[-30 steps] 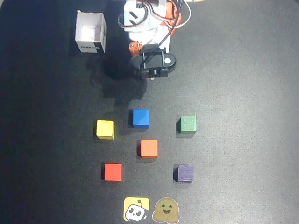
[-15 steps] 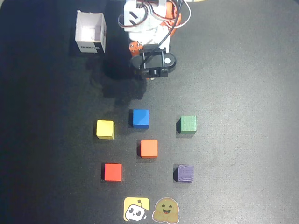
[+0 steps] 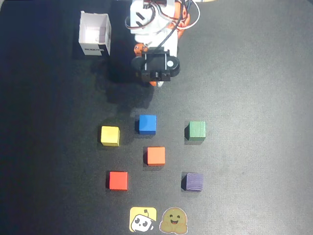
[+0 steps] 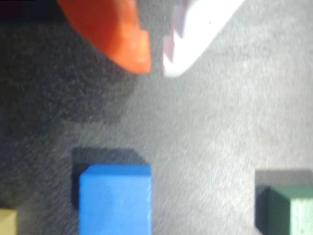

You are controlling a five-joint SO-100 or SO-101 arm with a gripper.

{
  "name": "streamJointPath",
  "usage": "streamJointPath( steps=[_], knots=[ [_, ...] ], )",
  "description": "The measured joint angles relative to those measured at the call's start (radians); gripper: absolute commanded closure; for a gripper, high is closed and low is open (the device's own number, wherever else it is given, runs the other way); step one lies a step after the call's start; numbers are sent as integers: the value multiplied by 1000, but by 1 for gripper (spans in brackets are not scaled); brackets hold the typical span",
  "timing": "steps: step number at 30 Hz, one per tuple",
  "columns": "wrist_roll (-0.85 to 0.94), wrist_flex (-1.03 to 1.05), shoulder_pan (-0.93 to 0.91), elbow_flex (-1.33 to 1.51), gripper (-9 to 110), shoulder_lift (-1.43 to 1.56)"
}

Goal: Put the orange cube on top of the green cube.

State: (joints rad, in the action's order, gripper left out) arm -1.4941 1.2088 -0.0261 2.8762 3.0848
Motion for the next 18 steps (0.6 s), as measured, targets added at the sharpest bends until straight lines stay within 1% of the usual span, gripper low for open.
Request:
streamJointPath(
  steps=[6, 9, 12, 18],
  knots=[
    [-12, -2, 0, -17, 100, -6],
    [-26, -20, 8, -78, 100, -81],
    [-23, -44, 15, -195, 100, -249],
    [-23, -26, 11, -537, 100, -664]
  ],
)
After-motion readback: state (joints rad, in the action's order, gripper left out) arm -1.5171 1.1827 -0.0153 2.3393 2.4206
